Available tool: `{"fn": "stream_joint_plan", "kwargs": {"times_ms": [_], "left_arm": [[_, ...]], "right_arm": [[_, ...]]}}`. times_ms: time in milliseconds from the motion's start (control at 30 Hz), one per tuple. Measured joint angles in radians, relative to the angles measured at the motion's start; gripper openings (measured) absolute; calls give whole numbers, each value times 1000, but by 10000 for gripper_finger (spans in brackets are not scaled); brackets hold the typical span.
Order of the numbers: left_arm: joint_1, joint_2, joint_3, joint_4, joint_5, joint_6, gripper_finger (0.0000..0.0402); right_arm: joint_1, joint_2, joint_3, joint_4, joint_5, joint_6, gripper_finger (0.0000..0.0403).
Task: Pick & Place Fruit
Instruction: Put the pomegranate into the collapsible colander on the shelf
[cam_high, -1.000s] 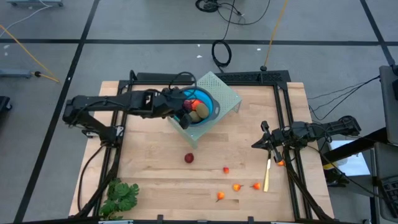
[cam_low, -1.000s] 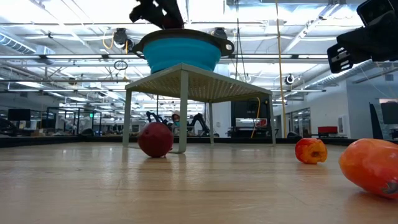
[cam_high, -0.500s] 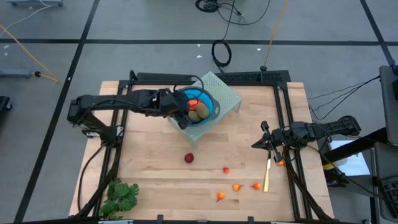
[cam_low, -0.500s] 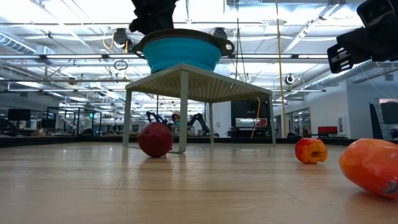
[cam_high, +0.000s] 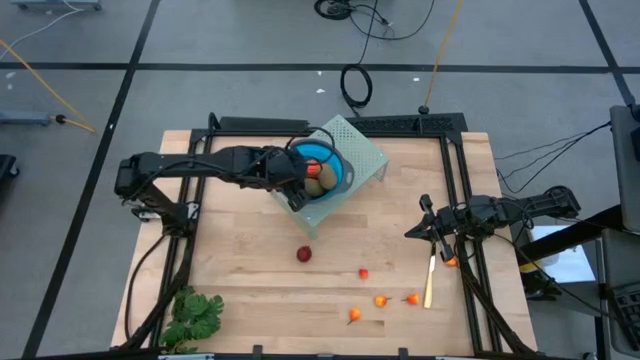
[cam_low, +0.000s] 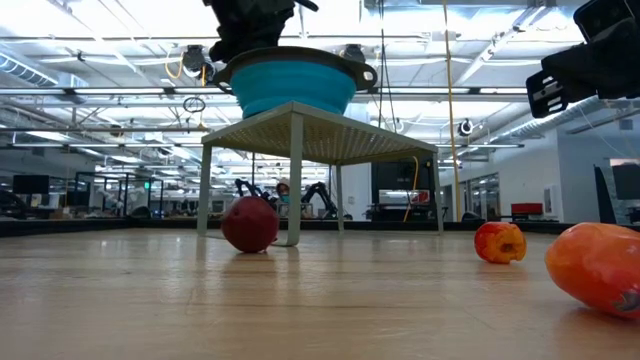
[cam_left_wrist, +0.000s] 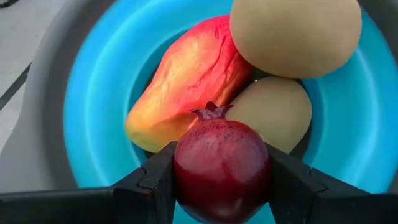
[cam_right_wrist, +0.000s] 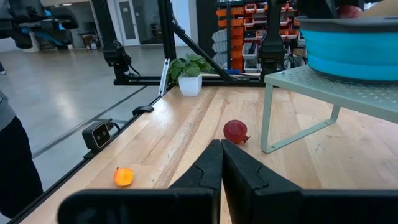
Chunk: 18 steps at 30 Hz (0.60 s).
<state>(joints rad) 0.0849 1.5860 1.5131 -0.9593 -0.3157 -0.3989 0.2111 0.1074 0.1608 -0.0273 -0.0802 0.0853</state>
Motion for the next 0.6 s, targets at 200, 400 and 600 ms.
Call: {"fn": "stream_joint_plan", "kwargs": {"times_ms": [200, 400, 600], "left_arm": [[0, 0, 0, -9, 1, -3, 215], [0, 1, 0, -9, 1, -22, 233], [0, 1, 0, -9, 1, -25, 253]], "right_arm": [[0, 0, 0, 0, 0, 0, 0], [0, 0, 0, 0, 0, 0, 0], [0, 0, 0, 0, 0, 0, 0]]}}
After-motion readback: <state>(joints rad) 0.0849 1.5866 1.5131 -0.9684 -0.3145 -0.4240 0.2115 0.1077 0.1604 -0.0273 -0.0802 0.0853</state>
